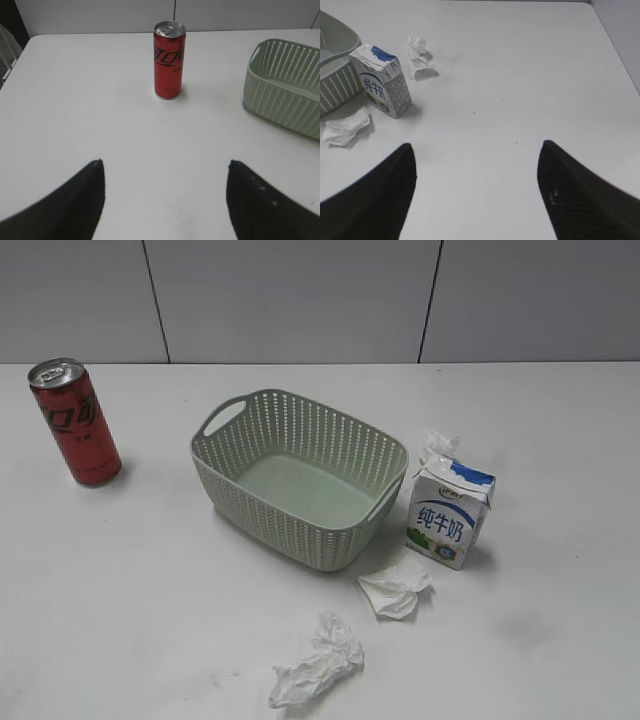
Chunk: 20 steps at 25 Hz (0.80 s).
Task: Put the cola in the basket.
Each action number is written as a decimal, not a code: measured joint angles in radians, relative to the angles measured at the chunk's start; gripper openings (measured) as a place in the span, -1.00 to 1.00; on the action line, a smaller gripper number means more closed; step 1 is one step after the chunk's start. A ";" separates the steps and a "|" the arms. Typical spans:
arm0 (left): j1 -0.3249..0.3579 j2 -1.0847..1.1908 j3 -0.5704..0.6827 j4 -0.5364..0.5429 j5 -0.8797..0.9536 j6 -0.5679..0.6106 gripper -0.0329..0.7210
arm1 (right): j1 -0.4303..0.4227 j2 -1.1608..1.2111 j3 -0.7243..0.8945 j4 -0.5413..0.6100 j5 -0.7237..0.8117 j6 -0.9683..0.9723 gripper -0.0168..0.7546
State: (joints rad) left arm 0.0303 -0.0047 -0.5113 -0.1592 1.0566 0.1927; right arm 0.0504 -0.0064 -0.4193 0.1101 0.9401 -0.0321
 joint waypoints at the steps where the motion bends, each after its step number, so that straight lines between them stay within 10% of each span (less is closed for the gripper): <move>1: 0.000 0.000 0.000 0.000 0.000 0.000 0.60 | 0.000 0.000 0.000 0.000 0.000 0.000 0.53; 20: 0.000 0.110 -0.025 -0.014 -0.075 0.000 0.57 | 0.000 0.000 0.000 0.000 0.000 0.000 0.53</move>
State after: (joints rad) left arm 0.0303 0.1056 -0.5358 -0.1730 0.9820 0.1927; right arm 0.0504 -0.0064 -0.4193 0.1101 0.9401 -0.0321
